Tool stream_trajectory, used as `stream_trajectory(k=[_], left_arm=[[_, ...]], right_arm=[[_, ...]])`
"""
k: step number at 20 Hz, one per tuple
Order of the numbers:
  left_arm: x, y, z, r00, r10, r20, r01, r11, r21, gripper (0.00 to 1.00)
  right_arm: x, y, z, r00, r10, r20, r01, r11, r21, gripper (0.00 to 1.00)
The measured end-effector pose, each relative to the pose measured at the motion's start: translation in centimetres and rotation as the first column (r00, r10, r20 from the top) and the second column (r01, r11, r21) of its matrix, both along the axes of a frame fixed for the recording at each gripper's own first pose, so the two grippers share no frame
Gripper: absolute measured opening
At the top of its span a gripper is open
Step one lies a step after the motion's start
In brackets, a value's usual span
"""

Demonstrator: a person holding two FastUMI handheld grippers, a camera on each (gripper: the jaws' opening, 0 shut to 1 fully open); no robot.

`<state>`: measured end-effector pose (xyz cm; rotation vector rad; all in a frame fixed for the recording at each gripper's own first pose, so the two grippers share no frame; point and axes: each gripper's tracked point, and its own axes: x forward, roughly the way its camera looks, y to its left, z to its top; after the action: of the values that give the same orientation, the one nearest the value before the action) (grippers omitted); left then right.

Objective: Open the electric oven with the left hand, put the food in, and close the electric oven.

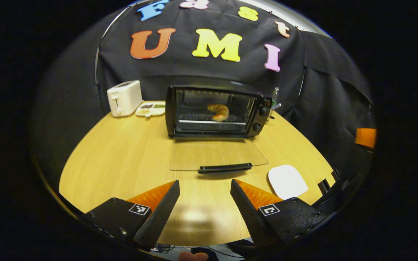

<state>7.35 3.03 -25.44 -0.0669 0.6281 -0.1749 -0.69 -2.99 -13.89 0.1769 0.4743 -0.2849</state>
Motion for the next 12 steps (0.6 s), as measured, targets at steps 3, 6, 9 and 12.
stream_trajectory(k=[3,6,9,12], left_arm=[[1.4,-2.0,-3.4,1.0,0.004,-0.021,-0.002,0.997,0.074,0.93],[2.7,-3.7,-5.7,0.998,-0.004,-0.062,0.009,0.997,0.08,0.93],[3.7,-4.8,-7.5,0.994,0.022,-0.111,-0.014,0.997,0.075,0.93],[5.2,-4.7,-7.8,0.993,0.047,-0.11,-0.037,0.995,0.091,0.95]], right_arm=[[-3.8,-3.4,0.2,0.994,-0.106,-0.016,0.106,0.994,0.0,0.96],[-6.5,-6.1,1.2,0.981,-0.192,-0.004,0.192,0.981,-0.028,0.96],[-8.0,-7.5,1.4,0.968,-0.249,-0.005,0.249,0.968,-0.024,0.96],[-9.3,-7.8,1.2,0.961,-0.275,-0.025,0.275,0.961,0.008,0.96]])
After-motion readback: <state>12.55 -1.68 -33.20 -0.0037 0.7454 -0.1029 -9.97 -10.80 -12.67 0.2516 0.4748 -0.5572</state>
